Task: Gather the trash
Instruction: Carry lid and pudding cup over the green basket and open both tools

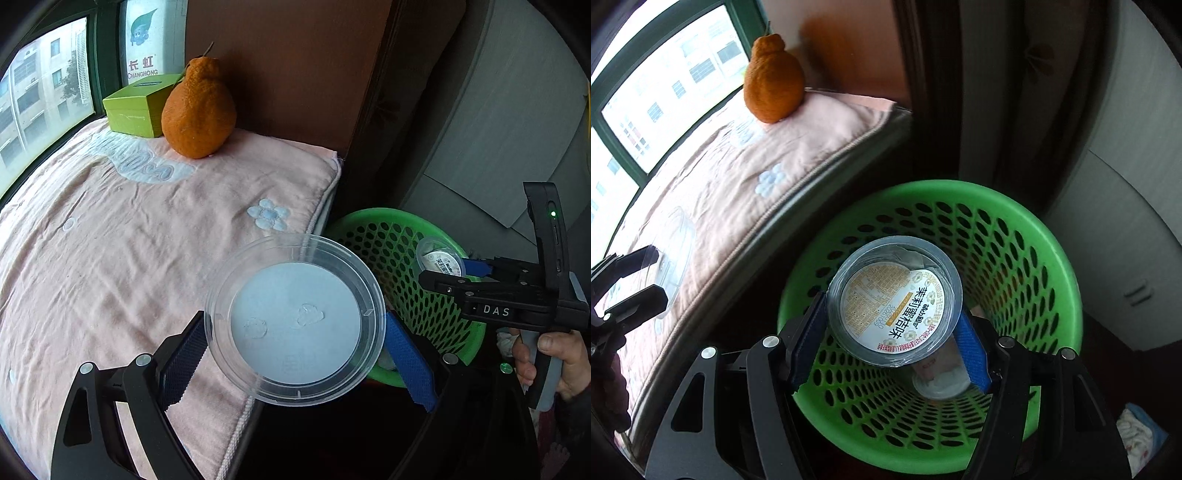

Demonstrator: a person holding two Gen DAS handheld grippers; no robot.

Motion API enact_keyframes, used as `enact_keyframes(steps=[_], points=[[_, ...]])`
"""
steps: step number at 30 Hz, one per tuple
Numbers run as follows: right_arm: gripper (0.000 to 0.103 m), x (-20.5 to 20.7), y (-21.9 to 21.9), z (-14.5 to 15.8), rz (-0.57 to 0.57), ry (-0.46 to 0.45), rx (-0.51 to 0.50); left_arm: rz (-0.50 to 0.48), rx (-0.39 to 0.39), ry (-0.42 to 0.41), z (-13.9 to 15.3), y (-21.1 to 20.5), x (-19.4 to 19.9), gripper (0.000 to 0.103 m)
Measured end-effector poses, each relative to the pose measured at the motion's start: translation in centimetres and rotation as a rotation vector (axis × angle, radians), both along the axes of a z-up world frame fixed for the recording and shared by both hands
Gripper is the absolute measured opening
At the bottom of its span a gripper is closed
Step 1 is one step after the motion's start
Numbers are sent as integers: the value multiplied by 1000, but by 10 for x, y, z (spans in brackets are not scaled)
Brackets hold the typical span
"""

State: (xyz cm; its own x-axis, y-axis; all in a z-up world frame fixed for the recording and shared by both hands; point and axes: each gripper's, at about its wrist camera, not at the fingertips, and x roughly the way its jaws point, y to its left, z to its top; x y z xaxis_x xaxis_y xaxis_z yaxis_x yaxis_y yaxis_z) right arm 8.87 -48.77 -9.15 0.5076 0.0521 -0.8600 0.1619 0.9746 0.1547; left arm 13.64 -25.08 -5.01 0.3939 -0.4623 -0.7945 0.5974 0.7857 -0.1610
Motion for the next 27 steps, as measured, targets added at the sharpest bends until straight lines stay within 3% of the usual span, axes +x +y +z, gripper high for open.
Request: enact_keyframes(steps=[7, 21, 27], points=[[72, -11, -18, -5, -50, 11, 4, -29, 6, 12, -2, -19, -3, 89], [73, -30, -41, 9, -103, -26, 12, -103, 43, 38, -15, -60, -13, 89], [77, -38, -49, 11, -130, -38, 18, -121, 66, 75, -26, -78, -16, 90]])
